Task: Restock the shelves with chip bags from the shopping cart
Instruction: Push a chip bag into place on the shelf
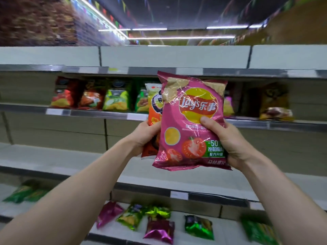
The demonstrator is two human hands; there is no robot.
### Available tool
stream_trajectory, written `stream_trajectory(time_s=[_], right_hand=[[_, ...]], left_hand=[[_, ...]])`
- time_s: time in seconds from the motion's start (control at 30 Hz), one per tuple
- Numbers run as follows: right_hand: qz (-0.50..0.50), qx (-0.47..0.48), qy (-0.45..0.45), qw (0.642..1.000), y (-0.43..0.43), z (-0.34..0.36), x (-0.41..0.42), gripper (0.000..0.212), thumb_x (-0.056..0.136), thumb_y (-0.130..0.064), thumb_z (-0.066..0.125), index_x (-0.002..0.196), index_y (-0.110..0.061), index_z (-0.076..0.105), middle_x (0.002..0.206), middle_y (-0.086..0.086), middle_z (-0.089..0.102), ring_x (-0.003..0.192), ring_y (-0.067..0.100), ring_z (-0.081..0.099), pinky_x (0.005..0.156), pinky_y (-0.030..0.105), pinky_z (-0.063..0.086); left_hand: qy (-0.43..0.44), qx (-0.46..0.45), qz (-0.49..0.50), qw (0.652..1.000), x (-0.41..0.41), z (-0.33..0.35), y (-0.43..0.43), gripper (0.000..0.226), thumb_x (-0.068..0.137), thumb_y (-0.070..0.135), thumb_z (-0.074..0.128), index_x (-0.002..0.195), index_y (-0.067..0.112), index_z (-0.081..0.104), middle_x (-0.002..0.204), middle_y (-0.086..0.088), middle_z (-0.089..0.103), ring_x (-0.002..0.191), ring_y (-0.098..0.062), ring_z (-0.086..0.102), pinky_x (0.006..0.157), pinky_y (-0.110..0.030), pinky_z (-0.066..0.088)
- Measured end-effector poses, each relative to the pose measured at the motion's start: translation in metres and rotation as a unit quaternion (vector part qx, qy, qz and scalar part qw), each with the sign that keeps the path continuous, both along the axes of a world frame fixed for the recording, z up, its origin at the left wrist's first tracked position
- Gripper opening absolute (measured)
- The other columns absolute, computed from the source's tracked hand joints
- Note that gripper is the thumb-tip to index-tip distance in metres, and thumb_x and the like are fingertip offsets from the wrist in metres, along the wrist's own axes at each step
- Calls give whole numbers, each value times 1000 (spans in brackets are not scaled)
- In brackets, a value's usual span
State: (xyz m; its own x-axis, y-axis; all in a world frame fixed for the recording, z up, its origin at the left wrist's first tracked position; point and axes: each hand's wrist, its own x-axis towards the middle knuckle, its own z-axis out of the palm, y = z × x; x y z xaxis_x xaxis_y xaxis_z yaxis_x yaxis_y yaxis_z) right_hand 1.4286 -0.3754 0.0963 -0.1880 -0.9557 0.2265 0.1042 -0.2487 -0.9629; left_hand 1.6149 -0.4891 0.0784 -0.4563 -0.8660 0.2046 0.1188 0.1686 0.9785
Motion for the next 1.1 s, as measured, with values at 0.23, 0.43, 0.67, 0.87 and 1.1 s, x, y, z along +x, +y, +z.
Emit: stream_trajectory(time_s=[0.23, 0.43, 0.67, 0.87, 1.1], right_hand=[[-64, 16, 19, 998, 35, -3, -94, 69, 61, -35, 76, 123, -14, 54, 94, 12, 75, 74, 25, 74, 63, 33, 60], [-125, 38, 13, 991, 53, -8, -166, 65, 62, -36, 74, 120, -15, 55, 92, 11, 76, 73, 25, 73, 63, 33, 60], [-167, 63, 28, 984, 54, -4, -240, 53, 65, -37, 72, 112, -16, 56, 88, 11, 76, 68, 25, 73, 58, 32, 59], [-208, 75, 33, 975, 41, 12, -302, 54, 66, -39, 71, 112, -13, 59, 90, 14, 75, 66, 27, 73, 62, 36, 61], [-240, 108, 12, 965, 20, 32, -360, 61, 62, -50, 70, 106, -8, 64, 81, 16, 75, 55, 26, 71, 49, 33, 58]], left_hand=[[15, 9, -66, 998, -112, -2, 6, 52, 65, 41, 70, 108, 13, 63, 99, -10, 74, 81, -22, 71, 70, -34, 60], [-1, 2, -121, 993, -205, -6, -1, 49, 69, 41, 71, 108, 14, 63, 98, -8, 75, 81, -20, 72, 68, -32, 57], [-22, 10, -158, 987, -300, 8, -27, 66, 56, 50, 79, 109, 13, 64, 95, -7, 75, 81, -22, 73, 68, -35, 57], [-112, 9, -204, 972, -376, 39, -55, 80, 53, 57, 87, 115, 13, 62, 100, -10, 74, 90, -28, 72, 81, -47, 58], [-148, 44, -236, 959, -449, 55, -86, 74, 48, 53, 85, 106, 11, 66, 93, -12, 74, 76, -27, 71, 80, -45, 57]])
